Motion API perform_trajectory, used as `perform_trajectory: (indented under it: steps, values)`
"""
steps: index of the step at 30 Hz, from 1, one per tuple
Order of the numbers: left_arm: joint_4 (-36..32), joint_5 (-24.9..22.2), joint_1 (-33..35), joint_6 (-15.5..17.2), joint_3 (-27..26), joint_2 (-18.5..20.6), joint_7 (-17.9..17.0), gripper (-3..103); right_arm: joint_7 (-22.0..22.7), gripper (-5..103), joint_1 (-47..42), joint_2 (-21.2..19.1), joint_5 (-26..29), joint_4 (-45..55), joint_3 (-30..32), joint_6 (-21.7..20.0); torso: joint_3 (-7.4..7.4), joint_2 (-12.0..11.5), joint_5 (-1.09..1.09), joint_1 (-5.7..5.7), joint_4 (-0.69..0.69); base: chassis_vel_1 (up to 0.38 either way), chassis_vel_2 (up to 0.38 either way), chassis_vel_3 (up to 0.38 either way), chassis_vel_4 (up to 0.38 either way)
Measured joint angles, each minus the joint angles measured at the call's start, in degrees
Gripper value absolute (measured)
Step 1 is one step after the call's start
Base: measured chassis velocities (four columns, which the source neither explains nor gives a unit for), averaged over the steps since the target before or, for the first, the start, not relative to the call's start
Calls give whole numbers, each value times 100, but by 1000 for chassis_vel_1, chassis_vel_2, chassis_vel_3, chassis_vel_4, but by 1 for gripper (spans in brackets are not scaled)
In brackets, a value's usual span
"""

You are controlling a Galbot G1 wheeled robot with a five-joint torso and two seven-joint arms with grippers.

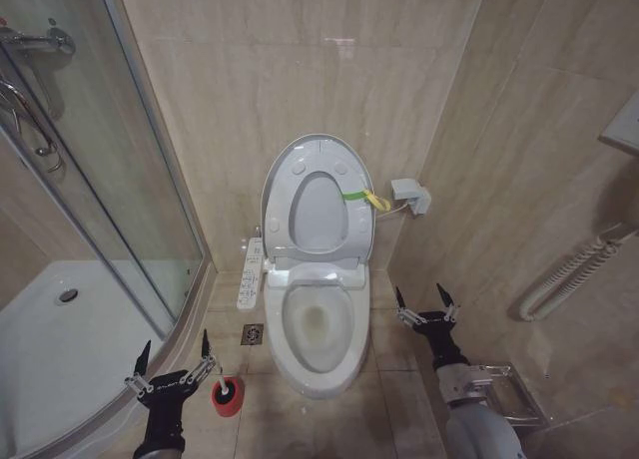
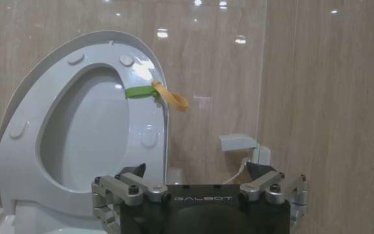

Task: Open the toilet lid, clean the toilet bowl with a toilet brush, close the toilet lid, and flush.

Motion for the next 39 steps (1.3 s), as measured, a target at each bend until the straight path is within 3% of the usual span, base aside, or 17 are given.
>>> perform_trajectory:
  steps: [6, 21, 38, 39]
  values:
    - [18, -96, -12, 162, -78, 336, 290, 100, 0, 100, 0, 0, 0, 0, 0, 0, 0, 0, -1, 0, 0, 0, 0, 0, 0]
    - [-226, -156, 46, 570, -409, 329, 1329, 97, 0, 100, 0, 0, 0, 0, 0, 0, 0, 0, 0, 0, 0, 0, 0, 0, 0]
    - [11, -239, -102, 519, -449, 368, 1494, 96, 0, 100, 0, 0, 0, 0, 0, 0, 0, 0, -1, 0, 0, 0, 0, 0, 0]
    - [15, -241, -105, 519, -446, 368, 1492, 80, 0, 100, 0, 0, 0, 0, 0, 0, 0, 0, -1, 0, 0, 0, 0, 0, 0]
